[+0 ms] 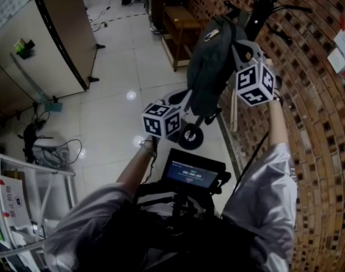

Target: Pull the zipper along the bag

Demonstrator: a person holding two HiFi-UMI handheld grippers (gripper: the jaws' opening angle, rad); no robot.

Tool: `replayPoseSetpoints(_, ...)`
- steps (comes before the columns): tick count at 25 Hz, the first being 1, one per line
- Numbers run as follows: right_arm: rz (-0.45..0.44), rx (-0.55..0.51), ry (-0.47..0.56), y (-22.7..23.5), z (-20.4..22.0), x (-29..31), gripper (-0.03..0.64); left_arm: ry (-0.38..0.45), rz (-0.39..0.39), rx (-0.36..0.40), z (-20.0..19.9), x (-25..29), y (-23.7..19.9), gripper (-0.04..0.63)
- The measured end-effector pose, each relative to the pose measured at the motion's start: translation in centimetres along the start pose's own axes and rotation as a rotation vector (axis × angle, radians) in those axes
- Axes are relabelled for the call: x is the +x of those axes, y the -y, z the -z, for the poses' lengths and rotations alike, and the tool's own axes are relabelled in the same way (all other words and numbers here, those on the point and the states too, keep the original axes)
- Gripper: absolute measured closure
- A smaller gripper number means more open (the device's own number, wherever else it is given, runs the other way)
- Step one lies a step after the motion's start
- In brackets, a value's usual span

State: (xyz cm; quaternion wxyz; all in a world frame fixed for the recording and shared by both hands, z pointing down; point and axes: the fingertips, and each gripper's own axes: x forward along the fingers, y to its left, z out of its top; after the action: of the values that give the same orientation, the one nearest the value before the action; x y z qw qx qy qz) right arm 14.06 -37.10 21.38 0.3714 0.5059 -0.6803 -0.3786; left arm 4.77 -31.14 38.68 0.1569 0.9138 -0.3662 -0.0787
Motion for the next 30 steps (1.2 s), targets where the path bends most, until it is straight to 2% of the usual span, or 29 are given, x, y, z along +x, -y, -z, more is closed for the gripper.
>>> replayPoseSetpoints(11, -0.016, 0.04, -0.024, -1.1, 0.9, -0.5, 0.603, -0.015, -0.002, -0.001, 0.6, -0.1, 0.3, 0.592)
replayPoseSetpoints(30, -0.081, 0.047, -0.013, -4.7, 1.7, -2.2, 0.598, -0.03, -0.016, -0.01, 1.4, -0.2, 0.4, 0.592)
